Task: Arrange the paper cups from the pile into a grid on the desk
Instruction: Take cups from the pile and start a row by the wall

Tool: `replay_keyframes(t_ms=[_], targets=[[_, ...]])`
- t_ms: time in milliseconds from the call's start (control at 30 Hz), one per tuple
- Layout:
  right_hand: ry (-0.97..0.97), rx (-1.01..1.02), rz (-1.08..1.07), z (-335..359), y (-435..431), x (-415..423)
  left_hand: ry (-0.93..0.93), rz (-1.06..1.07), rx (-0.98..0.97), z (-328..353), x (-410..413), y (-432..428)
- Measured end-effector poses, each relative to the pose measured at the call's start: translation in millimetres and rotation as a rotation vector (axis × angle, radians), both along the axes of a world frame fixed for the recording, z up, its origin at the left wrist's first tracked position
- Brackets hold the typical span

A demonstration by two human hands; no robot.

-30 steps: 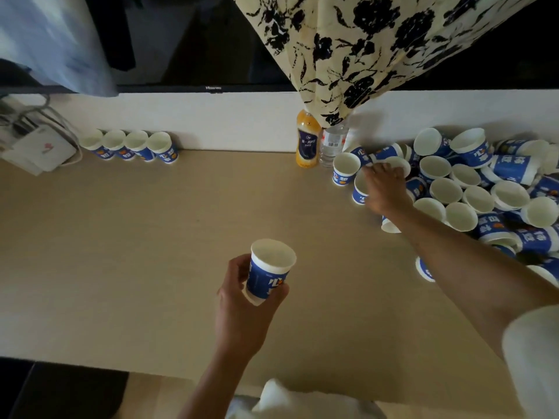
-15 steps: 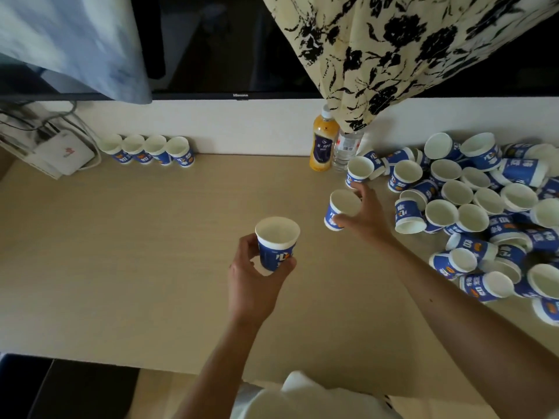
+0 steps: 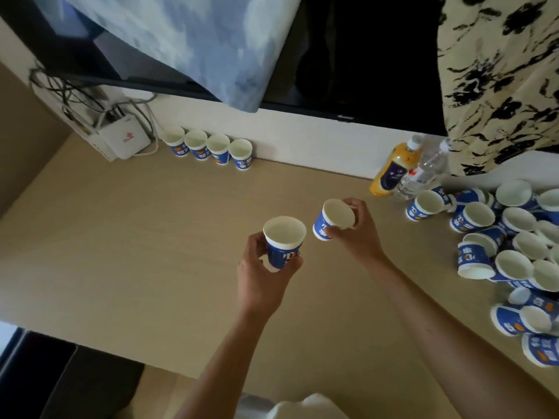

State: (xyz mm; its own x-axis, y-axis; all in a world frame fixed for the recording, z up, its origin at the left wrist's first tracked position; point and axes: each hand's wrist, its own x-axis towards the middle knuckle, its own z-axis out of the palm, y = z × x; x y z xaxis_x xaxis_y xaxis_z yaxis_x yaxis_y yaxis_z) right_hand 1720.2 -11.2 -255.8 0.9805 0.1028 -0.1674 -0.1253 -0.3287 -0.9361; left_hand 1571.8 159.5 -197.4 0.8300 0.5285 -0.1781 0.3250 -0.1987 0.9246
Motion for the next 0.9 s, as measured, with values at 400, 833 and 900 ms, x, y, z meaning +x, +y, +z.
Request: replay_keyframes(t_ms=[400, 833, 900], targets=[[-0.012, -0.045, -0.037, -18.7, 145.9, 52.6, 0.023, 0.074, -0.049, -26.9, 18.6, 125.2], [-0.094, -0.161, -0.144, -73.5, 223.1, 126.1, -0.024, 0.007, -0.029, -64.9, 23.3, 183.4], [-0.109, -0.189, -0.145, -82.5, 229.9, 136.9, -0.029, -0.01, -0.021, -70.9, 20.4, 187.8]])
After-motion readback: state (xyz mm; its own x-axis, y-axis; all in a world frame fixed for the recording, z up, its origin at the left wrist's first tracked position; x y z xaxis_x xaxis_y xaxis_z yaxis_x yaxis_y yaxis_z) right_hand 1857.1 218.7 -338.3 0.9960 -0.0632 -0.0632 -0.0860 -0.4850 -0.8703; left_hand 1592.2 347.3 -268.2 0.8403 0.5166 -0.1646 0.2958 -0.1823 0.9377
